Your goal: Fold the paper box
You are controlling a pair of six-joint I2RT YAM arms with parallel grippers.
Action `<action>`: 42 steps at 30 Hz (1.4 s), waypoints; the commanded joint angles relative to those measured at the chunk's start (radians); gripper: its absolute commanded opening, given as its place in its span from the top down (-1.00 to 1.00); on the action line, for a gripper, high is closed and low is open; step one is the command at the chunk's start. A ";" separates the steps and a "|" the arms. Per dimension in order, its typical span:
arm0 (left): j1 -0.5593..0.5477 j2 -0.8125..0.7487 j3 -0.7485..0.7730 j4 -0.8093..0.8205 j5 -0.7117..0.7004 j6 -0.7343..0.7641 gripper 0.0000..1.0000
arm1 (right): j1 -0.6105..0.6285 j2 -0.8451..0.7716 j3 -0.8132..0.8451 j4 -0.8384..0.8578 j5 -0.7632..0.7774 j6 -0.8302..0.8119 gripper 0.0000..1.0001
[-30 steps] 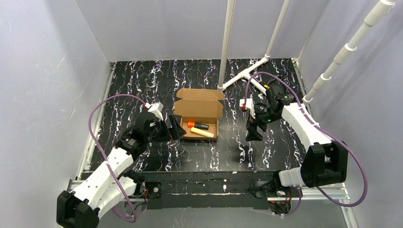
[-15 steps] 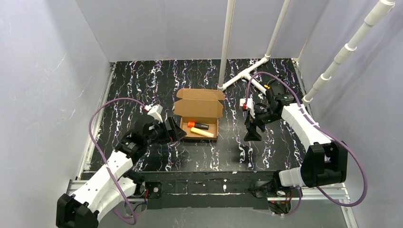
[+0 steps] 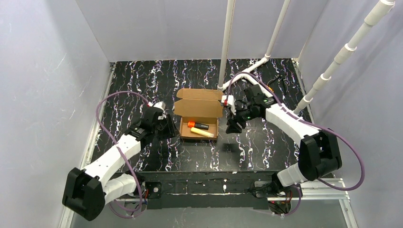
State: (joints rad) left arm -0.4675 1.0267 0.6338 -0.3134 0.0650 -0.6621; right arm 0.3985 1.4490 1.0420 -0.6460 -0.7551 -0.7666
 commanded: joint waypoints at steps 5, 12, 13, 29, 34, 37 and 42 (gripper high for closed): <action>0.004 0.173 0.110 0.058 -0.033 0.153 0.27 | 0.121 0.067 -0.014 0.231 0.155 0.194 0.50; 0.004 0.305 0.148 0.123 0.005 0.188 0.39 | 0.162 0.176 0.022 0.260 0.194 0.238 0.73; 0.004 0.309 0.146 0.122 0.007 0.190 0.39 | 0.167 0.183 0.026 0.254 0.191 0.234 0.73; 0.004 0.317 0.221 0.032 -0.015 0.253 0.52 | 0.205 0.256 0.151 0.094 0.200 0.126 0.73; 0.004 0.344 0.212 0.042 -0.008 0.257 0.52 | 0.209 0.264 0.142 0.099 0.233 0.131 0.74; 0.004 0.363 0.213 0.042 -0.009 0.262 0.52 | 0.209 0.265 0.152 0.087 0.231 0.124 0.74; 0.004 0.343 0.228 0.025 -0.014 0.265 0.52 | 0.208 0.243 0.250 -0.052 0.171 0.030 0.64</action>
State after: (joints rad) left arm -0.4675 1.3933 0.8299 -0.2543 0.0620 -0.4156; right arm 0.6025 1.7046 1.1881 -0.5732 -0.5491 -0.6491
